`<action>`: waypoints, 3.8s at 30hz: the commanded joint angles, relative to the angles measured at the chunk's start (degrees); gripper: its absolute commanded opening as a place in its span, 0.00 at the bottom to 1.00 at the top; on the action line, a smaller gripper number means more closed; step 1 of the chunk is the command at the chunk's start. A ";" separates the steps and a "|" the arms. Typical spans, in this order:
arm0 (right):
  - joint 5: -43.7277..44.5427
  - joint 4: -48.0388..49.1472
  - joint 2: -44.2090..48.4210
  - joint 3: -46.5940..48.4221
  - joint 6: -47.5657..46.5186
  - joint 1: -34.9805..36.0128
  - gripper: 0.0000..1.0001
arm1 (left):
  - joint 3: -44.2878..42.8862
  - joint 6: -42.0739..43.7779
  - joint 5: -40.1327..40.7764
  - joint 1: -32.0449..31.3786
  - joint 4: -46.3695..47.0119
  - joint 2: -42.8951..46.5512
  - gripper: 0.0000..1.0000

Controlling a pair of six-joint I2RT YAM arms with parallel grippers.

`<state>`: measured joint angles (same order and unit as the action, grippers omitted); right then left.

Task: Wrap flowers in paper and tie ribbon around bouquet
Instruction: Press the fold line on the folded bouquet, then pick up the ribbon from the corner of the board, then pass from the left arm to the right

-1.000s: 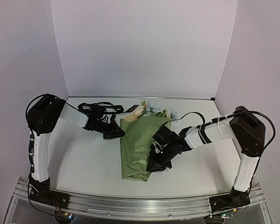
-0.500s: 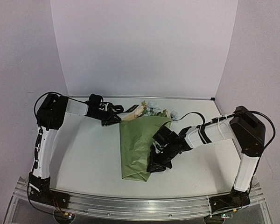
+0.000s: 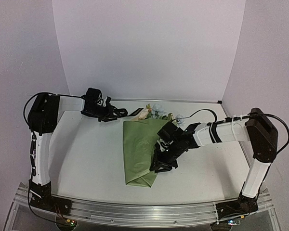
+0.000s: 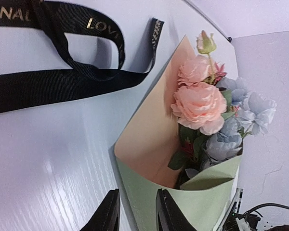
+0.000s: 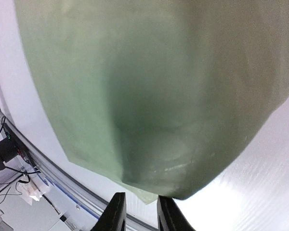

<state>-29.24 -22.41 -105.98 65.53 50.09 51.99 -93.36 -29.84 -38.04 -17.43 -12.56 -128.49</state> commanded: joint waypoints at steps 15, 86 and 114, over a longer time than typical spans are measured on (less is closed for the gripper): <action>2.34 -10.75 7.93 5.81 -4.84 -2.19 0.27 | 12.09 3.38 10.47 -1.89 -1.33 17.43 0.27; 27.16 -27.78 42.01 -6.15 -27.57 -2.23 0.73 | 14.03 13.75 -4.00 -22.46 8.71 41.16 0.00; 17.76 -2.50 25.35 6.32 -39.49 5.19 0.62 | 19.06 -16.22 5.05 -27.02 16.64 32.26 0.00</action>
<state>-10.25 -31.09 -78.61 69.29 14.94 56.35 -72.88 -37.11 -39.97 -43.48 2.92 -95.26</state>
